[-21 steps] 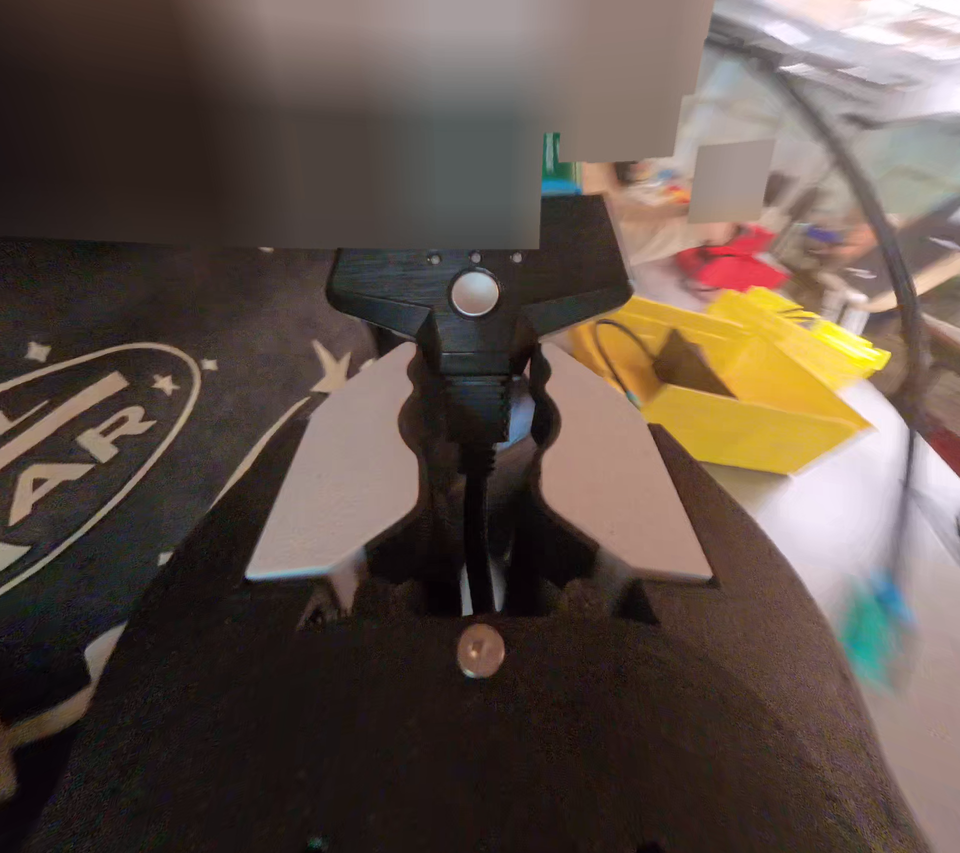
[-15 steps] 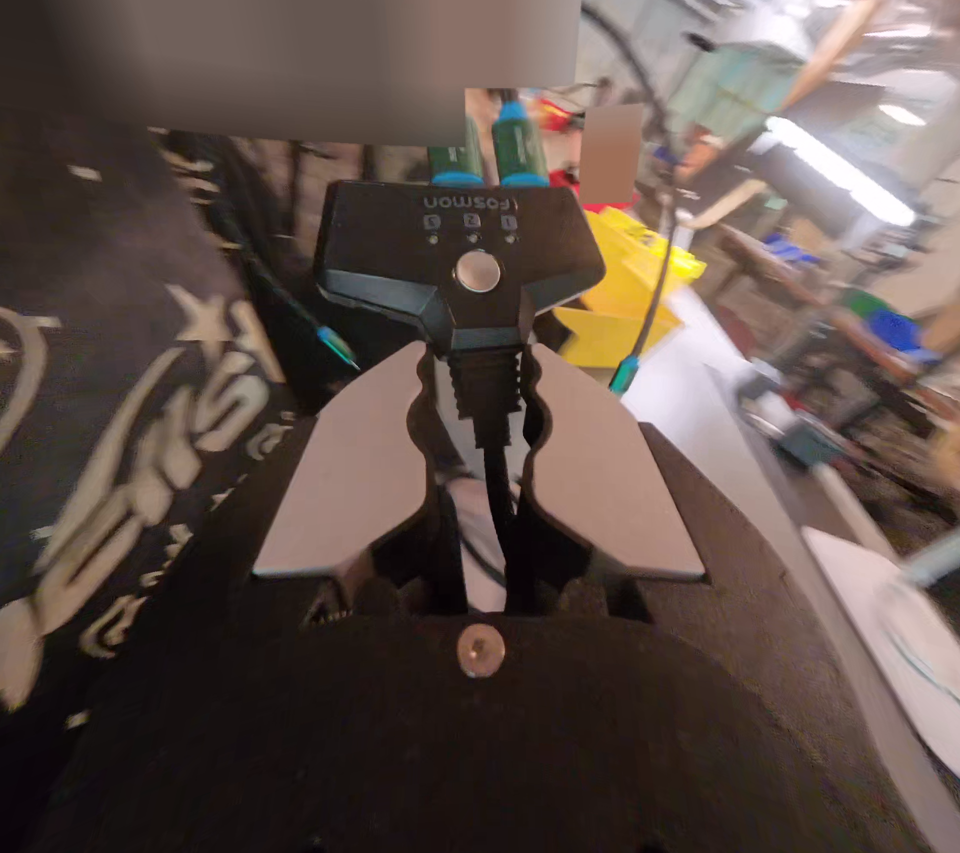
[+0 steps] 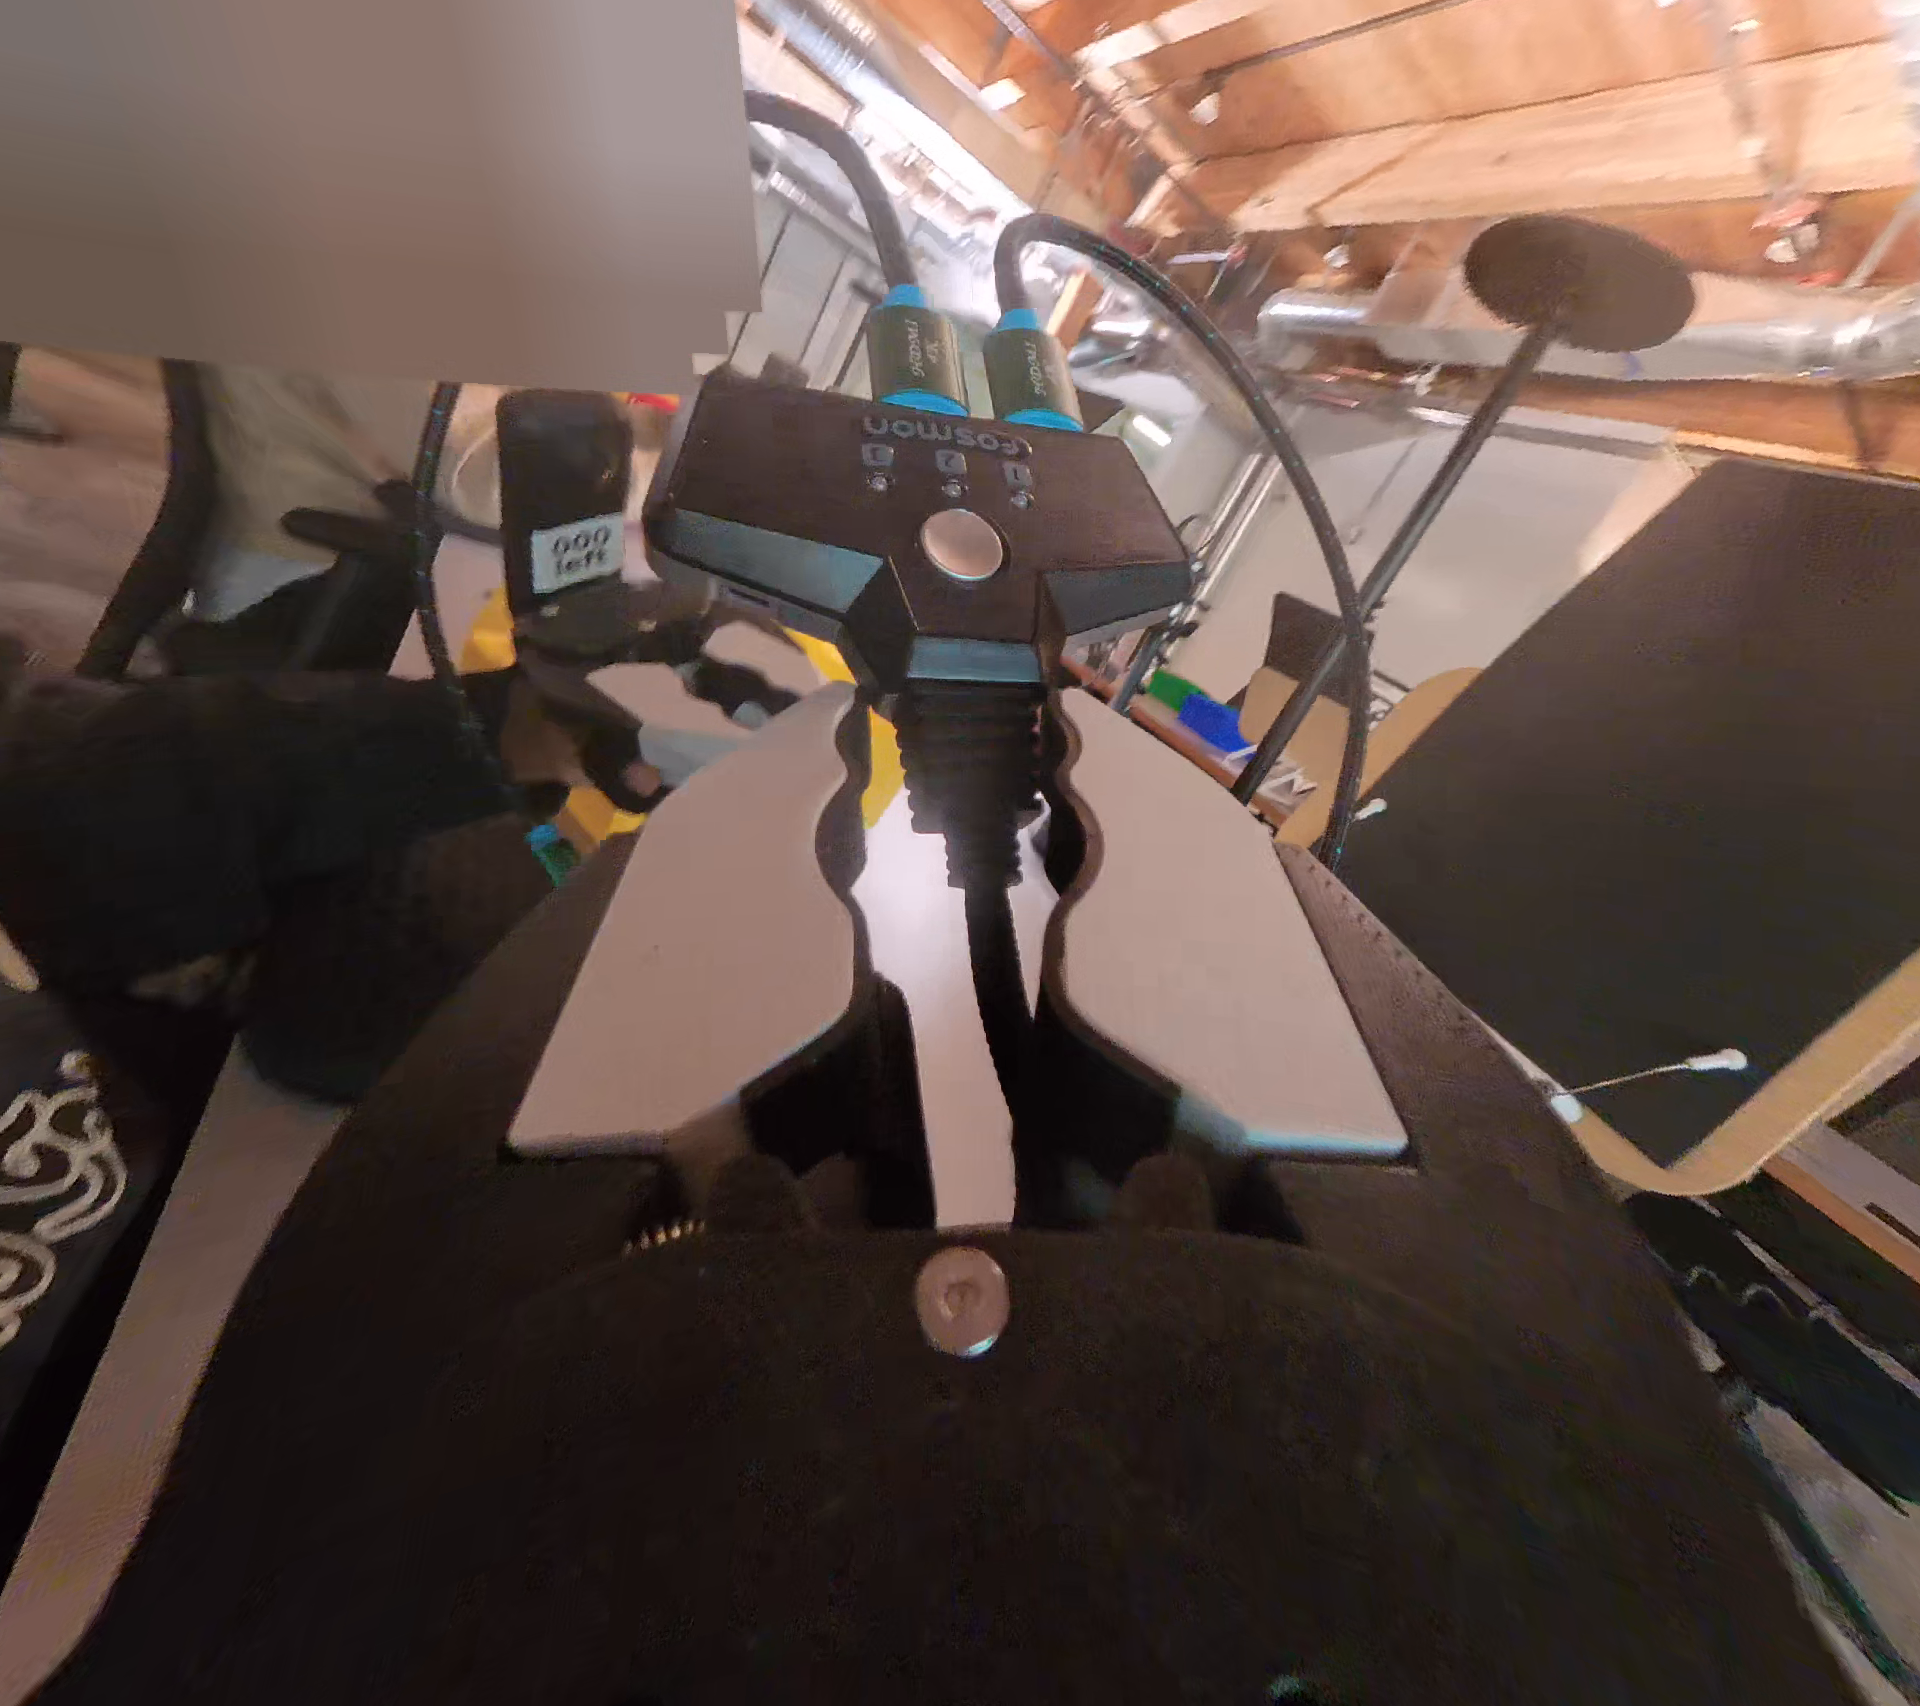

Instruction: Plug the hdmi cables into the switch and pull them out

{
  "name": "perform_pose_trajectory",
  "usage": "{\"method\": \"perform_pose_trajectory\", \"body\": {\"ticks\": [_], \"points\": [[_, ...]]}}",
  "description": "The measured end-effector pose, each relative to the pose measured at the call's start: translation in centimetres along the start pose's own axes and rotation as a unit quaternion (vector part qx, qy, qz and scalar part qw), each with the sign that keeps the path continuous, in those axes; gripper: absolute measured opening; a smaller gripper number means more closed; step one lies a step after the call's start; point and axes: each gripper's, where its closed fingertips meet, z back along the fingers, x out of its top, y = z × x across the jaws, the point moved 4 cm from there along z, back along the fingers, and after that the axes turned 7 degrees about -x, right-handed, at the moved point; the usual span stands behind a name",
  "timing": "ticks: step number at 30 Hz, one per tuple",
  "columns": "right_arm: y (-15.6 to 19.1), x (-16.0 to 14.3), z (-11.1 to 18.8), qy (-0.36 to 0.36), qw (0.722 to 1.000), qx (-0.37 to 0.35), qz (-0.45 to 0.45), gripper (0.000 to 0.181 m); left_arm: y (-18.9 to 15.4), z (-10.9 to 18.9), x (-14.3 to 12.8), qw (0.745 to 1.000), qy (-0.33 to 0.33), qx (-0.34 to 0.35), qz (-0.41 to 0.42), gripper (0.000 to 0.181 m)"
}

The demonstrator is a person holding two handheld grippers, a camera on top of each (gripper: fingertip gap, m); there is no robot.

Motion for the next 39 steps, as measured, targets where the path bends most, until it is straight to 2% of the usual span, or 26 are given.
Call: {"method": "perform_pose_trajectory", "body": {"ticks": [7,10,15,19,22,28,31,34,39], "points": [[-3.9,2.7,2.8,-0.106,0.985,-0.117,-0.069,0.031,1.7,0.5,-0.8,0.998,-0.008,0.060,0.032,0.023],[-4.8,4.6,4.9,-0.162,0.975,-0.134,-0.071,0.031,2.3,0.8,-0.8,0.996,-0.025,0.084,0.030,0.023],[-6.1,7.3,8.5,-0.205,0.961,-0.182,-0.026,0.031,2.2,0.9,-0.6,0.995,-0.037,0.089,0.024,0.023],[-6.7,8.7,11.3,-0.232,0.946,-0.219,0.050,0.031,2.0,0.6,-1.0,0.996,-0.025,0.088,0.009,0.023],[-7.2,9.3,13.1,-0.252,0.929,-0.250,0.102,0.031,1.6,0.3,-1.2,0.997,-0.014,0.080,-0.001,0.023],[-8.0,10.1,16.6,-0.313,0.884,-0.317,0.141,0.031,1.4,0.2,-1.3,0.997,-0.007,0.074,-0.007,0.023],[-7.9,10.6,17.7,-0.355,0.867,-0.319,0.147,0.031,1.3,0.1,-1.4,0.997,-0.003,0.072,-0.009,0.023],[-8.0,10.9,18.5,-0.365,0.855,-0.334,0.154,0.031,1.2,0.0,-1.5,0.998,0.003,0.069,-0.014,0.023],[-8.0,11.2,19.2,-0.361,0.856,-0.331,0.165,0.031,1.0,-0.1,-1.6,0.998,0.010,0.064,-0.020,0.023]]}}
